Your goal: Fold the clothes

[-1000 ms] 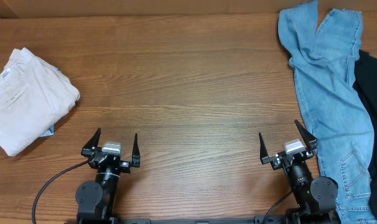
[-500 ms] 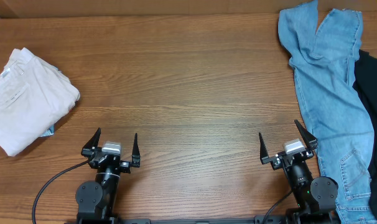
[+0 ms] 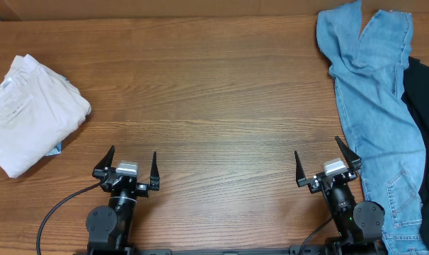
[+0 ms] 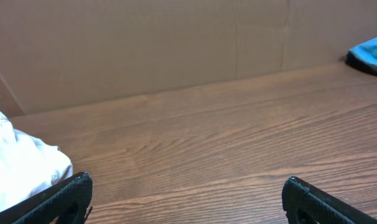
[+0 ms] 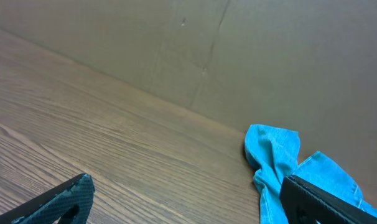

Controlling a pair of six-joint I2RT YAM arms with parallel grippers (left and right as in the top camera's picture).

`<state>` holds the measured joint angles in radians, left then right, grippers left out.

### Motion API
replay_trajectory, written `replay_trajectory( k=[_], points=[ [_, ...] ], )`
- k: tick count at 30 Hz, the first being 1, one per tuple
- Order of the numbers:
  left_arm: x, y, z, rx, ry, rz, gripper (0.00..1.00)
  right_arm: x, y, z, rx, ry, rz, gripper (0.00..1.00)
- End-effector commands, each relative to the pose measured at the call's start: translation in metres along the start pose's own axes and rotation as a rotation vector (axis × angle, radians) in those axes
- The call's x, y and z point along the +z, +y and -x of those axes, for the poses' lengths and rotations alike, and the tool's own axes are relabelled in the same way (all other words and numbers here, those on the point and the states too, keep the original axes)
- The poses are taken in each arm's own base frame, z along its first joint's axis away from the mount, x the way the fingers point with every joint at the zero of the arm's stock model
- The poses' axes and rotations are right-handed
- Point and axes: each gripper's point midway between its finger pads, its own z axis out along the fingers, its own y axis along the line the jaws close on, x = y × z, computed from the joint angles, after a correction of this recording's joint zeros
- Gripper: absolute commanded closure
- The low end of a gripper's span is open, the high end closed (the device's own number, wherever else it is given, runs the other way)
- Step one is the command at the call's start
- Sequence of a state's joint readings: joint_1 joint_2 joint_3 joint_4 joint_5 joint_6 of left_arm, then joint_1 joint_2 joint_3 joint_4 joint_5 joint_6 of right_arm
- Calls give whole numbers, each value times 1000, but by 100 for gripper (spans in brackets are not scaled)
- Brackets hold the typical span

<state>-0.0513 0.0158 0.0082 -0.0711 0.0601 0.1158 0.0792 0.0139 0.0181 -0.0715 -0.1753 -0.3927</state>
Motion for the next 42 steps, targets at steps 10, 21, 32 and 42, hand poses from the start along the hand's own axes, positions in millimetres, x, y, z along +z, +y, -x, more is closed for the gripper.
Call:
replay_trajectory(
  k=[10,21,32,42],
  points=[
    [0,0,-1,19,1,-2,0,0,0,-1,6,-4,-7,0],
    [0,0,-1,19,1,-2,0,0,0,-1,6,-4,-7,0],
    [0,0,-1,18,0,-5,0,0,1,-1,2,-7,0,0],
    [0,-2,-1,-47,2,-12,0,-5,-33,12,292,-38,-174,0]
  ],
)
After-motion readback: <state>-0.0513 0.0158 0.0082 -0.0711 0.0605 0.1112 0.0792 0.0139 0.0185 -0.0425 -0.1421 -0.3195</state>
